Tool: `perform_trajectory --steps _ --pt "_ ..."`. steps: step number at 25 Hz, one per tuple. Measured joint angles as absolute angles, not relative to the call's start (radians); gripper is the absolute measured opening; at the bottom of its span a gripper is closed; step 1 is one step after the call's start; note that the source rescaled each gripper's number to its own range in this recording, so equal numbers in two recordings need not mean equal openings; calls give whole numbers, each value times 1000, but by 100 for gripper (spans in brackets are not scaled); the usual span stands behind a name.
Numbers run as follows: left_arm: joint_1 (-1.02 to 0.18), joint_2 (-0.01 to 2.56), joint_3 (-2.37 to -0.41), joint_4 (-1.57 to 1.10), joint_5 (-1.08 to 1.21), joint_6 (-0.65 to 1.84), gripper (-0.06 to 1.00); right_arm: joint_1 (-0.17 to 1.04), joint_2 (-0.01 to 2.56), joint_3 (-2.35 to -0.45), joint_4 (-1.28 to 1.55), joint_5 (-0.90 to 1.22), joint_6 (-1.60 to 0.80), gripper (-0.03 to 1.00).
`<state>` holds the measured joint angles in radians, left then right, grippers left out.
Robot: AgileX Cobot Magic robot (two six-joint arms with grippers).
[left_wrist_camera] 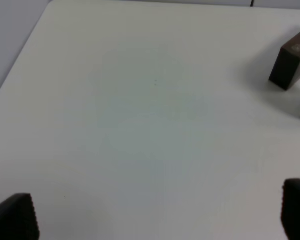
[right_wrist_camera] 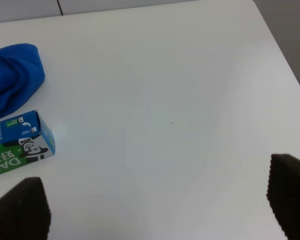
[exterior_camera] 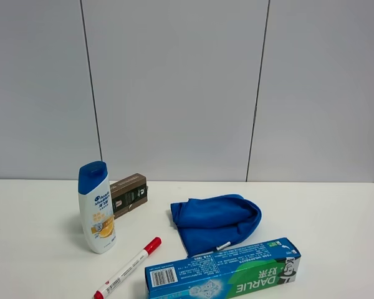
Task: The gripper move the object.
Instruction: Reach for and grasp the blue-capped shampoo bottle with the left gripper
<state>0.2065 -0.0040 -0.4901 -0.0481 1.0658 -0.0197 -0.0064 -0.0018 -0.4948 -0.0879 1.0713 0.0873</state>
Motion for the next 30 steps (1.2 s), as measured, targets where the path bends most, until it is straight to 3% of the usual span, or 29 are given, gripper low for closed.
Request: perform_trajectory --steps 24,30 --pt "206 -4 -490 -49 1066 -20 100 -6 -2 -495 -88 1071 87 100" --pt "206 -4 -490 -153 1049 -17 100 -6 -2 -495 -88 1071 87 100"
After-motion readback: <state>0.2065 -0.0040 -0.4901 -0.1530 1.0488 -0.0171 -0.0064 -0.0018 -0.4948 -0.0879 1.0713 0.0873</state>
